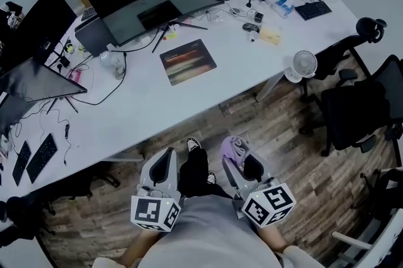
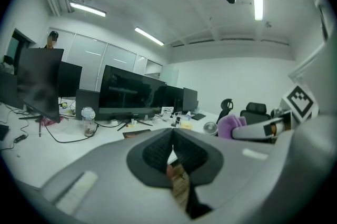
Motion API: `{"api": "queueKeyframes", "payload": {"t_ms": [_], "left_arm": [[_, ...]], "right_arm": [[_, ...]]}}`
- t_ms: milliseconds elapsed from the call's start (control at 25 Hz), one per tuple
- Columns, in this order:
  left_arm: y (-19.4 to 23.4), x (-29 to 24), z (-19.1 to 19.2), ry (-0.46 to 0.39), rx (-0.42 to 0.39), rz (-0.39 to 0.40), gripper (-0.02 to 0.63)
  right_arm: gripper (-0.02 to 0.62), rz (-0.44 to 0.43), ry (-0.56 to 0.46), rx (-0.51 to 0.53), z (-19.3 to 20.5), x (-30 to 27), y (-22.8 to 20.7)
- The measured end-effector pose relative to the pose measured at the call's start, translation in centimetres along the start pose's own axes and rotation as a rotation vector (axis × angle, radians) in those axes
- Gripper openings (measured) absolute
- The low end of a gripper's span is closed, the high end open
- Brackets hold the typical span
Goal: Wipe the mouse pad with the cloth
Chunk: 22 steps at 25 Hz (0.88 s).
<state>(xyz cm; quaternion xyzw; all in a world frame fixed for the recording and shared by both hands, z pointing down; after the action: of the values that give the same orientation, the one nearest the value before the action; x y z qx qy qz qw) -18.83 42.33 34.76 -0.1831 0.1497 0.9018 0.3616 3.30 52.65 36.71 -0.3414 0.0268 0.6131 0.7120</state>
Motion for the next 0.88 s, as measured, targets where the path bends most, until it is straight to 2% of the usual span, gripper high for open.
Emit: {"api": "queueKeyframes", "payload": {"t_ms": [280, 480, 880], "left_arm": [[1.4, -4.1, -2.4, -0.021, 0.025, 0.017, 0.0], [3.6, -6.9, -4.3, -0.031, 0.042, 0.001, 0.0], [8.0, -12.6, -9.0, -0.051, 0.076, -0.012, 0.0]], "right_arm": [[0.198, 0.0, 0.019, 0.002, -3.2, -3.1, -1.6], [0.199, -0.059, 0.03, 0.018, -6.0, -6.4, -2.2], [0.201, -0.056, 0.057, 0.018, -11.9, -12.8, -3.6]]}}
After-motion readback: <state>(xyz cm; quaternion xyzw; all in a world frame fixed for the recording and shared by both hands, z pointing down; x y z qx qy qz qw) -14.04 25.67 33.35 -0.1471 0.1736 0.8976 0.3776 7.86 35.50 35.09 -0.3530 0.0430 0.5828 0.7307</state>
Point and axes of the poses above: the fingertips, and each gripper's own axes: x backward along the fingers, y to its left, z out of its underside, the point moved 10 cm from there along x, backward along the fingers, and after that the axes turned 12 degrees about y, right-handed, at the moved point
